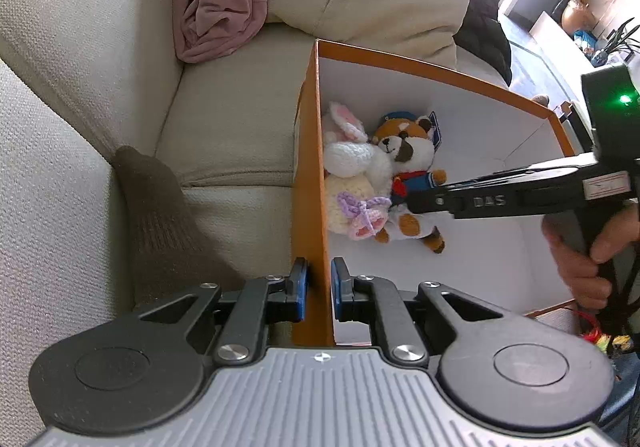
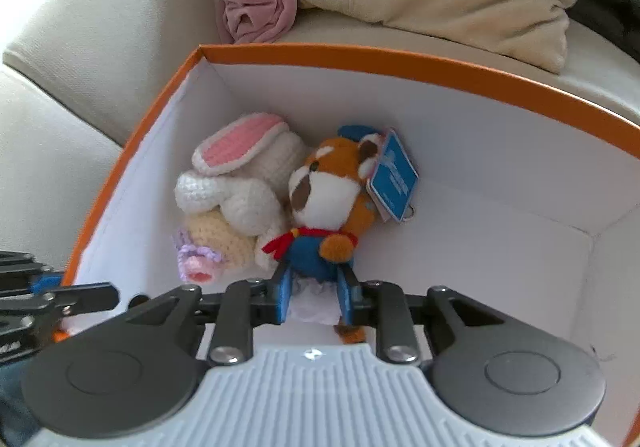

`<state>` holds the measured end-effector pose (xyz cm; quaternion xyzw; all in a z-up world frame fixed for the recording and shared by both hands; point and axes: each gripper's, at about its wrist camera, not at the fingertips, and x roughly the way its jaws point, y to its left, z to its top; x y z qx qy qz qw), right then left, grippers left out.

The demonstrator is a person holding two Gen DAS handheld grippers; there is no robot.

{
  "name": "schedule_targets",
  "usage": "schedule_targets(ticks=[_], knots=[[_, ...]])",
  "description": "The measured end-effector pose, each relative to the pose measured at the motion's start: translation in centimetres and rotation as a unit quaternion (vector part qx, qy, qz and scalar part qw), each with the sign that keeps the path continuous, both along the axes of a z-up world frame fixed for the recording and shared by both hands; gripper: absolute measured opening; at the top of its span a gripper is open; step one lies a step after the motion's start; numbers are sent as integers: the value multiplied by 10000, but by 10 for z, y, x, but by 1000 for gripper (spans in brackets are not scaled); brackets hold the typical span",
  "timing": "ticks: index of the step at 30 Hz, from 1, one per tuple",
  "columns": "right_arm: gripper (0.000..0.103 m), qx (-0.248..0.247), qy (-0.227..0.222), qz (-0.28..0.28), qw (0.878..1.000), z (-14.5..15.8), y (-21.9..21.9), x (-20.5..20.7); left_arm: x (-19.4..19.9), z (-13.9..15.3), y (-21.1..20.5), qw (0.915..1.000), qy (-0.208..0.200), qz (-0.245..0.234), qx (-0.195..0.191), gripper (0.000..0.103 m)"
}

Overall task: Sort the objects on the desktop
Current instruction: 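Open both grippers to release the plushes in the box and withdraw, then grasp the small dark-red book box with the left gripper while the right gripper grasps the pink wallet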

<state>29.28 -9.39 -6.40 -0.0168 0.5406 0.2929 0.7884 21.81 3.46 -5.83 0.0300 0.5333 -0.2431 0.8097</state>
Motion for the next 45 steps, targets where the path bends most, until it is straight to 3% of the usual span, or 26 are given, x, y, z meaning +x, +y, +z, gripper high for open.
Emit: schedule_targets(ticks=[5, 11, 13, 18, 22, 29, 34, 38, 45], knots=[[29, -94, -132, 62, 9998, 4, -2, -16, 0, 3, 2, 10000, 66, -36, 5, 14], [41, 253, -882, 62, 9958, 49, -39, -60, -31, 32, 4, 9982, -318, -297, 419, 17], [46, 460, -985, 167, 9939, 60, -46, -75, -42, 42, 11, 9974, -480, -291, 459, 32], [51, 939, -1055, 541, 9885, 74, -52, -119, -55, 47, 35, 9925, -600, -64, 1059, 57], [52, 1103, -870, 936, 9857, 71, -42, -149, -49, 30, 43, 9908, -387, -143, 1292, 63], [50, 588, -601, 1219, 9890, 44, -14, -174, -33, -10, 51, 9941, 46, -115, 1079, 63], [50, 199, -515, 1477, 9875, 17, 12, -178, -31, -30, 54, 9931, 151, -181, 1150, 64], [50, 87, -375, 1669, 9852, 2, 24, -177, -33, -35, 46, 9906, -25, -399, 1307, 64], [49, -196, 26, 2568, 9663, -9, 42, -180, -48, -27, 41, 9904, -239, -480, 1273, 41]])
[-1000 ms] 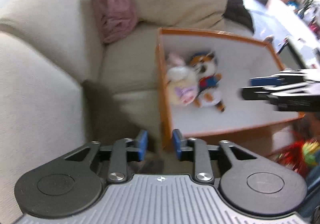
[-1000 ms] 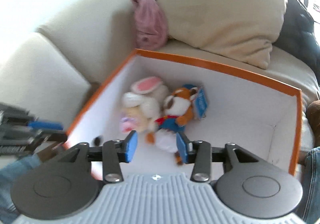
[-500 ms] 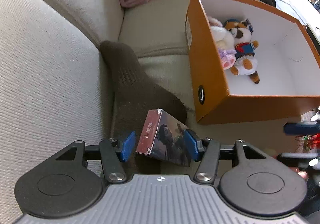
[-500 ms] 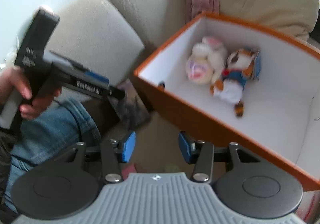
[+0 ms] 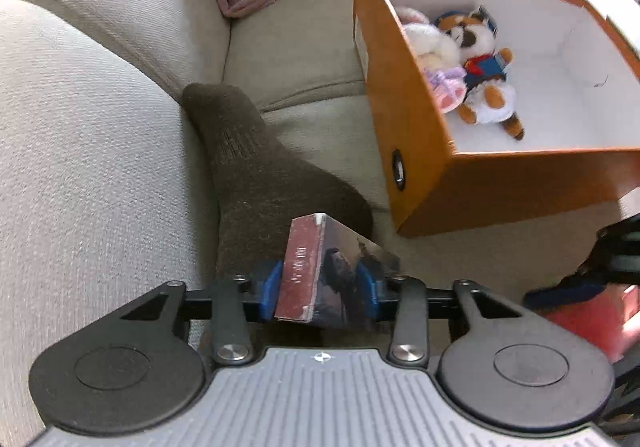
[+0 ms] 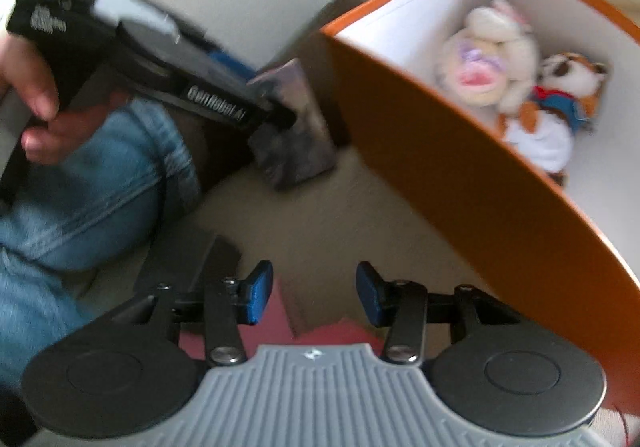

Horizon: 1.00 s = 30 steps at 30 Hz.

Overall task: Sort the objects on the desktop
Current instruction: 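Grasp the small dark-red book box with the left gripper while the right gripper grasps the pink wallet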

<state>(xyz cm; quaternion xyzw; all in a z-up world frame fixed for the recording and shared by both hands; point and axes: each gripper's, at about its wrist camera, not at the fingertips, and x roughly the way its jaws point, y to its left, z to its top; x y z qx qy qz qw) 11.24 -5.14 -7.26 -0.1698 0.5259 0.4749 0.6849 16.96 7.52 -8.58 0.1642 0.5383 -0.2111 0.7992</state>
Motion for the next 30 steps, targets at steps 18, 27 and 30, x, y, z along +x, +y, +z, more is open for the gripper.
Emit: schedule_targets(ticks=[18, 27, 30], knots=[[59, -907, 768, 1346, 9837, -45, 41, -12, -23, 7, -11, 9990, 108, -248, -366, 27], [19, -611, 615, 874, 9924, -19, 12, -10, -26, 10, -11, 9990, 89, -222, -366, 27], [0, -545, 465, 768, 9945, -3, 2, -12, -25, 11, -10, 9990, 104, -203, -390, 26]])
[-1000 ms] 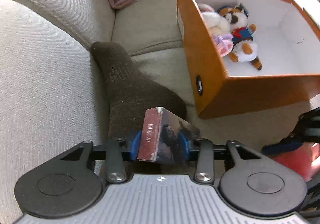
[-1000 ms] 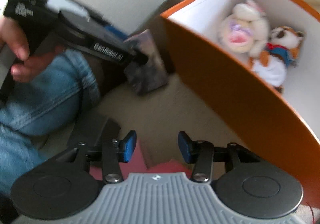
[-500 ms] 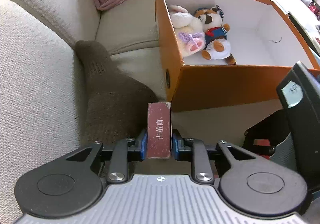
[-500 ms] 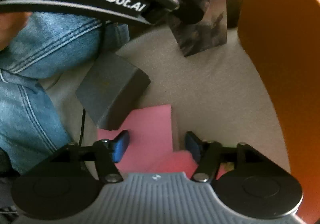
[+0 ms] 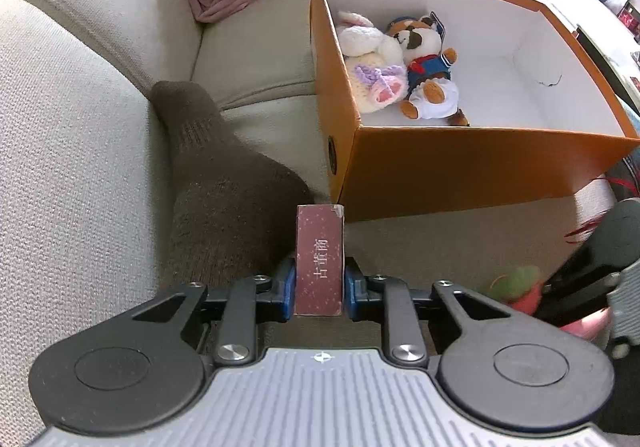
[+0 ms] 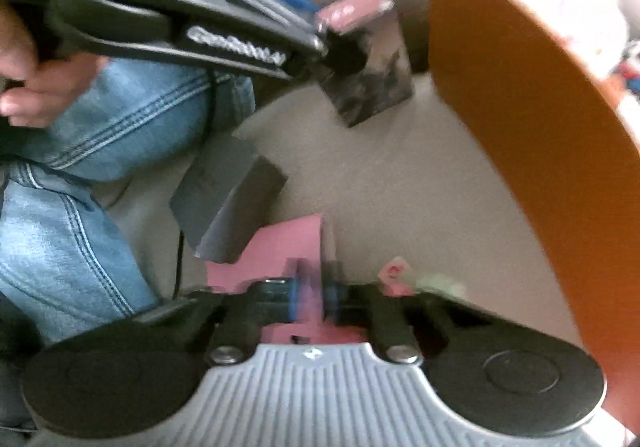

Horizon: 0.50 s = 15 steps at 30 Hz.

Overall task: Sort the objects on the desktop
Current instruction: 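Grasp the small dark-red book box with the left gripper while the right gripper grasps the pink wallet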

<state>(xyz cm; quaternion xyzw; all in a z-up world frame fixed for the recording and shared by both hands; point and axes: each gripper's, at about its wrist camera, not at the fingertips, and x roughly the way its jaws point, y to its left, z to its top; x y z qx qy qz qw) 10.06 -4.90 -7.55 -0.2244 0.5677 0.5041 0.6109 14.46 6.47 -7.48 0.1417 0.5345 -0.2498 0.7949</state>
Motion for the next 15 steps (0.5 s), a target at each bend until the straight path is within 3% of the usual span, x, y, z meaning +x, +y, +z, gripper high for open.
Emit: schedule_targets(ticks=[6, 15], knots=[[0, 121, -253, -144, 9995, 20, 3, -6, -1, 1, 1, 10000, 18, 27, -10, 26], [0, 420, -1346, -641, 9879, 91, -12, 27, -4, 6, 9, 9996, 153, 200, -131, 26]])
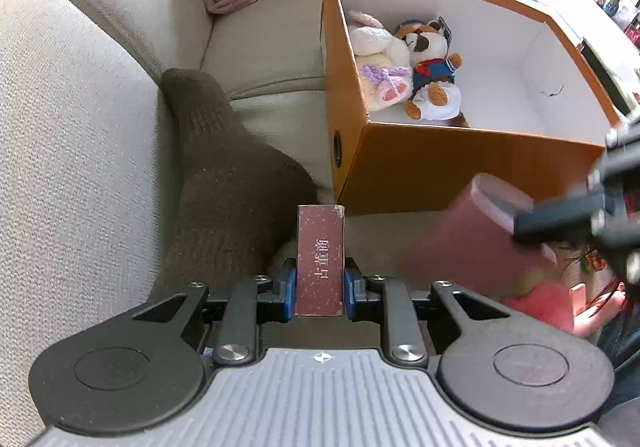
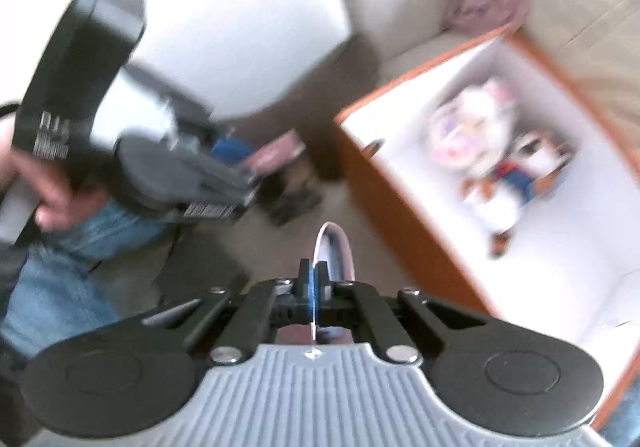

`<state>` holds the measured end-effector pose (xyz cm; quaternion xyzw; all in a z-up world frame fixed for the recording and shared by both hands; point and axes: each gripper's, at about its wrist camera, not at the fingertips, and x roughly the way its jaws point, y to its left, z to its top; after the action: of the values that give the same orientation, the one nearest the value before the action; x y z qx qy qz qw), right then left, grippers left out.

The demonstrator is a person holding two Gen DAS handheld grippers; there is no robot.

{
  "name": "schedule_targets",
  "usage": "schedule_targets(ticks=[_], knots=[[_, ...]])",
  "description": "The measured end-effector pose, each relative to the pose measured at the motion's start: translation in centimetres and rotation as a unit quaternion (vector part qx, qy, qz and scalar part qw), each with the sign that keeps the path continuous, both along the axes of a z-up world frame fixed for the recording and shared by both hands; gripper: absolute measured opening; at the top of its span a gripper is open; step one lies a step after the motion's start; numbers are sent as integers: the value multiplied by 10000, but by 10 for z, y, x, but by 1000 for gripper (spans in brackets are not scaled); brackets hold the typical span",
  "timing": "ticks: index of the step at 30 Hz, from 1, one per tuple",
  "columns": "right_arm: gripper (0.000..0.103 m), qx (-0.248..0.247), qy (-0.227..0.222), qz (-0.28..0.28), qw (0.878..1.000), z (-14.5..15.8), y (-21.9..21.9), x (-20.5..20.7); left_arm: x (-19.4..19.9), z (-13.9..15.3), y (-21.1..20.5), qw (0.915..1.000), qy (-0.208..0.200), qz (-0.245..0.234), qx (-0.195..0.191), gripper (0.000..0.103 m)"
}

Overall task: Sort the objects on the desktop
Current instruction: 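Grasp the small dark-red book box with the left gripper while the right gripper grasps the pink wallet, then carry the book box and pink wallet over the orange box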

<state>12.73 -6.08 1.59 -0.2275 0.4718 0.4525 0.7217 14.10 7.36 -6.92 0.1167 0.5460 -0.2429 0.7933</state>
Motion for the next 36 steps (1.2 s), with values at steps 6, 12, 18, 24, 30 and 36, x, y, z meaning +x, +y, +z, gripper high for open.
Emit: schedule_targets(ticks=[6, 12, 18, 24, 30, 36], knots=[[0, 8, -84, -169, 9998, -20, 9, 6, 1, -5, 1, 9997, 205, 62, -150, 26], [2, -200, -837, -118, 9962, -16, 20, -4, 0, -3, 1, 9989, 270, 132, -352, 26], [5, -210, -1057, -95, 9941, -19, 16, -8, -5, -2, -3, 9969, 348, 98, -699, 26], [6, -198, -1149, -35, 9932, -18, 12, -9, -7, -3, -9, 9951, 321, 198, -910, 26], [21, -78, -1076, -129, 9941, -15, 4, -4, -6, -3, -15, 9940, 347, 250, -1003, 26], [34, -65, -1134, 68, 9935, -17, 0, -7, -2, -5, -12, 9927, 436, 314, -1077, 26]])
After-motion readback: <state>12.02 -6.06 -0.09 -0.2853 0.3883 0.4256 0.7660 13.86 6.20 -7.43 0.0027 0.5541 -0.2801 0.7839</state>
